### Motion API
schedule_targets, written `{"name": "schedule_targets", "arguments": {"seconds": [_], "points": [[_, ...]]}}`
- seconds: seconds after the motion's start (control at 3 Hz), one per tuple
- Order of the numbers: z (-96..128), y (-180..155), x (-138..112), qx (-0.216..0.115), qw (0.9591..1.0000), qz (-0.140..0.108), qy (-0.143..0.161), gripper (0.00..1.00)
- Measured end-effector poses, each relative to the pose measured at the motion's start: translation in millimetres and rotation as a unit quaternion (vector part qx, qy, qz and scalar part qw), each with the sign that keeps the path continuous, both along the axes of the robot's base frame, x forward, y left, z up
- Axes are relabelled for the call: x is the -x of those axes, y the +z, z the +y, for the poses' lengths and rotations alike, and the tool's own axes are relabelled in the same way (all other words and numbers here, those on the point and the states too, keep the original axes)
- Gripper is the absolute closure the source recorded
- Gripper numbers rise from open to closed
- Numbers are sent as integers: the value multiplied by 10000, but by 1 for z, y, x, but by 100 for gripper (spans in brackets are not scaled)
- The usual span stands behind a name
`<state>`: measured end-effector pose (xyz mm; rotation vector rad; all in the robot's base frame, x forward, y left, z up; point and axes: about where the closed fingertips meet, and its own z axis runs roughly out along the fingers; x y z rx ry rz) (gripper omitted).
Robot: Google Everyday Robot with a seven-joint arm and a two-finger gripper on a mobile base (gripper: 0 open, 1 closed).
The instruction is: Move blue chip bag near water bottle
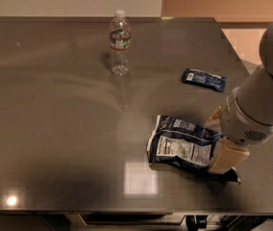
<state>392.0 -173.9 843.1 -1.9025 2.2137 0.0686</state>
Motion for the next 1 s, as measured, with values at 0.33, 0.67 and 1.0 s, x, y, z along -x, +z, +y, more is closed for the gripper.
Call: {"name": "schedule_targets", "arguments": {"seconds": [0.33, 0.67, 1.0], "points": [[2, 0, 2, 44, 9999, 101, 15, 61], [14, 15, -3, 44, 9999, 104, 122, 85], [39, 41, -20, 8, 9995, -69, 296, 100]]}}
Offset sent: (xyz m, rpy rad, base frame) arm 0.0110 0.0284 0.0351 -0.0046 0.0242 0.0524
